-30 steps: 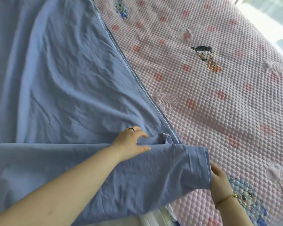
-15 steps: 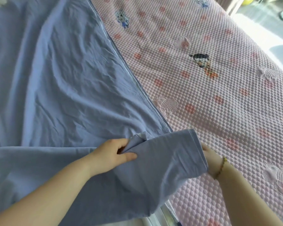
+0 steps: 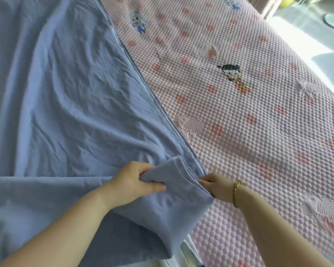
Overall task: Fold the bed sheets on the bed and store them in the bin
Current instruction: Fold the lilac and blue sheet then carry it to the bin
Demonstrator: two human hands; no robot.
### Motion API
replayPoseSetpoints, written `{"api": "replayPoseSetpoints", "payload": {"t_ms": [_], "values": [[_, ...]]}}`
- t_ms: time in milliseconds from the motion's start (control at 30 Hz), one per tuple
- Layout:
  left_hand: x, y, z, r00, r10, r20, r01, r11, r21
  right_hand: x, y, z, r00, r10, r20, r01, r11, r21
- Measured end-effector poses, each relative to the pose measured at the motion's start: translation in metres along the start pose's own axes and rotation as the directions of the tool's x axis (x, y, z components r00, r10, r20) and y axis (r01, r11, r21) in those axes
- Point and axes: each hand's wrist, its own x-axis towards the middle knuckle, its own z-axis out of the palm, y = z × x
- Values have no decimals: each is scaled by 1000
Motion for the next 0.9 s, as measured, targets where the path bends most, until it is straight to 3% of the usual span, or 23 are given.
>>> {"api": "replayPoseSetpoints", "payload": {"t_ms": [133,267,367,433,533,600,667,733,767,833,900], "values": [[-12,-28,-36,935,-169,-311,148,985,-88,-8,-14,-10,999,34,17,-34,999,7],[-8,-46,-55,852,-258,-455,230,966,-118,1,-17,-9,997,-74,36,74,997,3],[-8,-55,-68,827,-287,-483,234,958,-167,19,-10,-4,991,-87,97,114,942,-316],[-8,-54,-75,834,-304,-460,240,951,-194,32,-7,1,988,-135,73,153,808,-569],[-3,-40,-89,826,-281,-488,181,953,-244,49,-8,0,948,-318,4,240,705,-667],[7,-25,-110,815,-224,-535,150,972,-178,53,-10,-7,926,-372,-59,278,781,-559],[24,-4,-140,795,-118,-595,145,989,-3,46,-18,-16,921,-352,-167,325,930,-171],[55,26,-170,778,33,-627,181,945,274,40,-28,-27,920,-298,-256,363,893,265],[74,42,-181,771,115,-627,202,888,412,42,-31,-32,910,-264,-320,375,853,363],[117,73,-192,767,281,-577,180,769,614,52,-40,-40,880,-187,-437,376,836,400],[164,87,-191,756,384,-529,156,680,716,74,-42,-41,862,-102,-496,286,906,311]]}}
